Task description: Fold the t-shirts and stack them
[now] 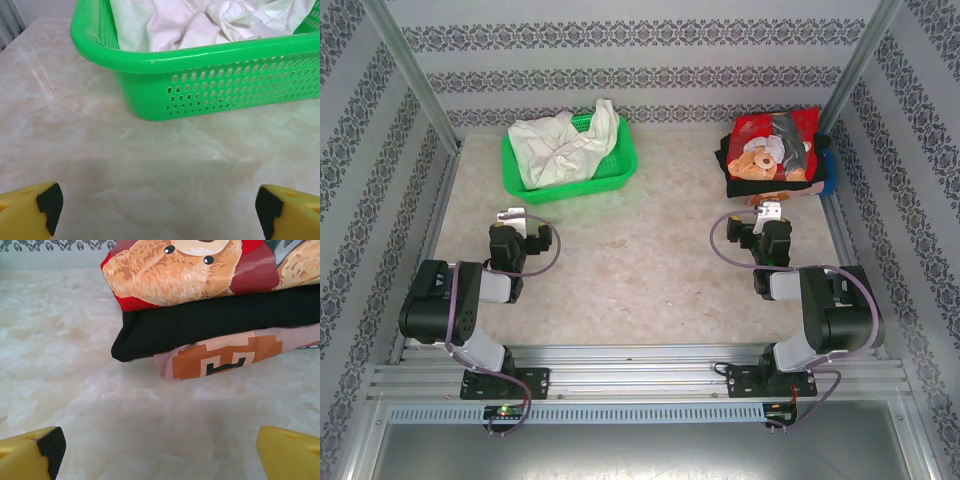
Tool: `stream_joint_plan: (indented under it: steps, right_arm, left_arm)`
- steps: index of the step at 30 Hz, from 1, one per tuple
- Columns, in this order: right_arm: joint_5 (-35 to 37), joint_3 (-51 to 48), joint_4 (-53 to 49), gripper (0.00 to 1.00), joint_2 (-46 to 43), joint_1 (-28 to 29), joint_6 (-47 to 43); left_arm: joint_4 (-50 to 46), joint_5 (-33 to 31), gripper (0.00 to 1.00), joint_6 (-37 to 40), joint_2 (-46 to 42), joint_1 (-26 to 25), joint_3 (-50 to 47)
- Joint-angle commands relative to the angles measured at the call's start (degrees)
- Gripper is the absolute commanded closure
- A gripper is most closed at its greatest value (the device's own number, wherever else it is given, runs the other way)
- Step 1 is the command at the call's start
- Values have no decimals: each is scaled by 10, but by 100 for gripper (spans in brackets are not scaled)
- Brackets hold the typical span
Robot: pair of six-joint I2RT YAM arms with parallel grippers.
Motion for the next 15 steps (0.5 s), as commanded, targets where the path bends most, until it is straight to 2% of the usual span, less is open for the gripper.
stream_joint_plan:
  steps: [1,15]
  right_arm:
    - [-4,2,18,2,-7,3,-5]
    - [-4,3,16,2,-6,3,-5]
  left_arm:
    - [-3,-6,0,11,-1,-3,9]
    - [-5,-4,0,10,-1,-2,10]
